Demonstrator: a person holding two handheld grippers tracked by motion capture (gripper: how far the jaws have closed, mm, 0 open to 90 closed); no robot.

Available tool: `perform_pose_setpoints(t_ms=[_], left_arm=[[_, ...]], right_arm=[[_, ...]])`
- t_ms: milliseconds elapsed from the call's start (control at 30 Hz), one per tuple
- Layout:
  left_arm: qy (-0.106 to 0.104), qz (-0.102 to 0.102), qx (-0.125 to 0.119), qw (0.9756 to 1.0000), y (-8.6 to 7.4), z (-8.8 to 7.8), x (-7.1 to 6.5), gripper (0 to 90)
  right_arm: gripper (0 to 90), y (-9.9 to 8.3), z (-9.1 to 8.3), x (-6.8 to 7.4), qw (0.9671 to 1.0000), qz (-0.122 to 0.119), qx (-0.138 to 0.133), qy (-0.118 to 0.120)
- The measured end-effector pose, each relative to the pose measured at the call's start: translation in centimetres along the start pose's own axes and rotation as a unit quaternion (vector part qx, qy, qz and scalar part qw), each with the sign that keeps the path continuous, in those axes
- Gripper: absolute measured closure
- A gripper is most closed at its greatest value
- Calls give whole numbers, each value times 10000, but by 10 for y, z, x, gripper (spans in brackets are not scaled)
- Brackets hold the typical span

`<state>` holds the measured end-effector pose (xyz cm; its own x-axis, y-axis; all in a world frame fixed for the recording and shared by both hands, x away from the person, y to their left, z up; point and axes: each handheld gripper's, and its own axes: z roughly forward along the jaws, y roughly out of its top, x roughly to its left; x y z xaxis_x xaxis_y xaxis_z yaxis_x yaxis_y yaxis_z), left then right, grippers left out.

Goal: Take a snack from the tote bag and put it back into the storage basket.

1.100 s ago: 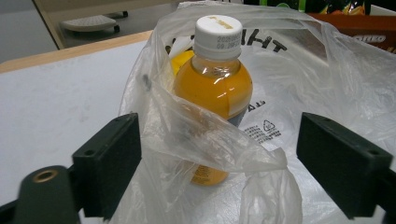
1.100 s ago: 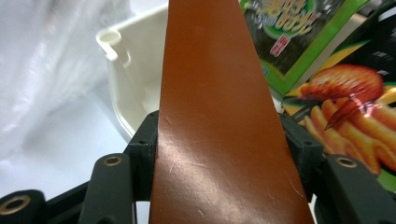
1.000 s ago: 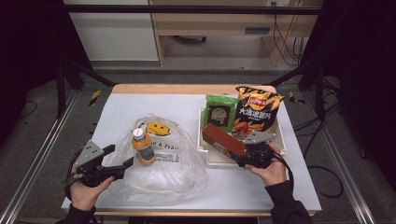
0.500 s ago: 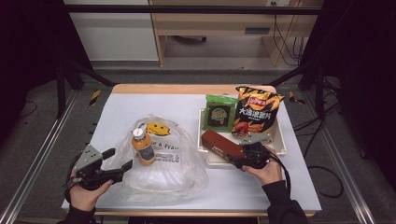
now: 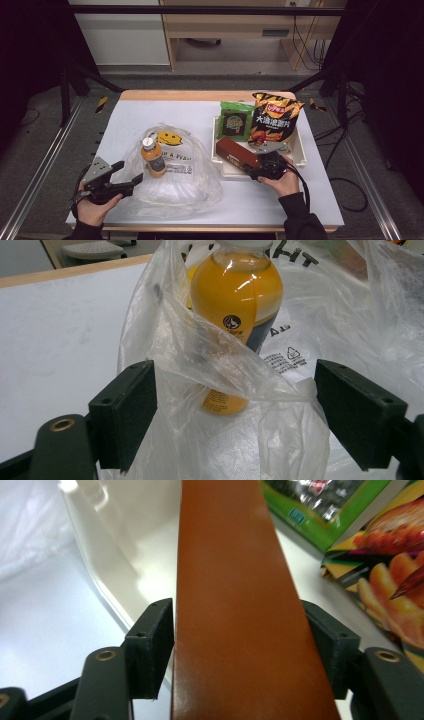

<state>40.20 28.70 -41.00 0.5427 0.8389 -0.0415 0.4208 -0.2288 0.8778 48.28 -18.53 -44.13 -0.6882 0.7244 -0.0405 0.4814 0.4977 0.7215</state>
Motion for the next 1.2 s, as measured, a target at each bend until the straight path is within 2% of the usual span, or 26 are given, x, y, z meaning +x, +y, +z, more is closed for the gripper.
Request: perform_pose_setpoints(t_ms=[133,300,400,533,633,867,1000,1200], left_arm=[[9,-14,-1,10000,-1,0,1,178],[6,-36,-25,10000,-1,-2,1,178],[15,-40,-16,10000,-1,-2,1,178],[26,-48,-17,10000,-1,-2,1,178],[24,-55,-14,10000,-2,-2,1,178],[28,-58,16,10000,-2,-1,1,178],[34,-77,32,10000,-3,0,1,178],[33,-91,56,9999,-5,1,2,178]], right_arm=[[356,2,-9,0,9994,139,-298,-48],[359,1,-27,3,9965,398,-713,-160],[342,-2,-36,7,9962,492,-676,-223],[330,-11,-43,12,9948,613,-770,-272],[331,-18,-46,15,9940,630,-778,-450],[348,-27,-55,13,9926,710,-755,-632],[395,-33,-53,13,9919,893,-633,-644],[398,-38,-49,10,9914,902,-675,-667]])
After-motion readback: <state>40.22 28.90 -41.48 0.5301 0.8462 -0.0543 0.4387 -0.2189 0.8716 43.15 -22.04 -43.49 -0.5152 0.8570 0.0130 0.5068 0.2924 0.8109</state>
